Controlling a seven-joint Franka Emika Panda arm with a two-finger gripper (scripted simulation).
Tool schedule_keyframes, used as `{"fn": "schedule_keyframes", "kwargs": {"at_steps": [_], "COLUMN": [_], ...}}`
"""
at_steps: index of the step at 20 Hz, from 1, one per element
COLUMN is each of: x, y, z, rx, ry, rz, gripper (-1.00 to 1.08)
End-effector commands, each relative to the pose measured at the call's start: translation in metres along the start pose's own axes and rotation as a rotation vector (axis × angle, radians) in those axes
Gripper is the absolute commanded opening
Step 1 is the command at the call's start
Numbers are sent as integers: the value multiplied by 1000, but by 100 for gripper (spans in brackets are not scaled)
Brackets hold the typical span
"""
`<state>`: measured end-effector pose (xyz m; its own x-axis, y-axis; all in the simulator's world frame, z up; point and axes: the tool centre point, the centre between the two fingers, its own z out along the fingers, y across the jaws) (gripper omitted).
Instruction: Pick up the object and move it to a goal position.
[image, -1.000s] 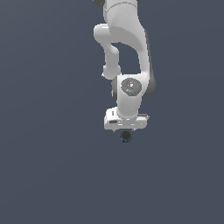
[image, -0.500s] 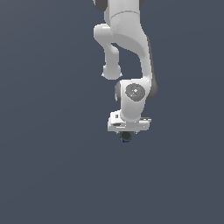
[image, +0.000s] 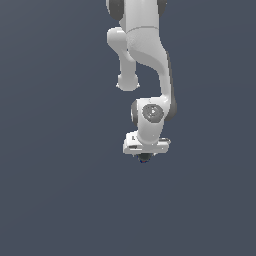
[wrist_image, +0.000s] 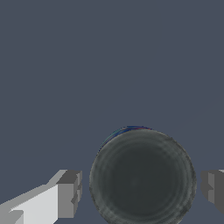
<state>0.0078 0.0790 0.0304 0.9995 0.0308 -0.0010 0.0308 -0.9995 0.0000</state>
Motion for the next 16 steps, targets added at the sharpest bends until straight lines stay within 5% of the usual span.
{"fn": "schedule_keyframes", "kwargs": {"at_steps": [1, 6, 7, 16], "x": [0, 1, 1, 1], "y": [0, 0, 0, 0], "z": [10, 17, 17, 17], "rx": [0, 0, 0, 0], "ry": [0, 1, 1, 1], "rz": [0, 1, 1, 1], "gripper": [100, 100, -100, -100]}}
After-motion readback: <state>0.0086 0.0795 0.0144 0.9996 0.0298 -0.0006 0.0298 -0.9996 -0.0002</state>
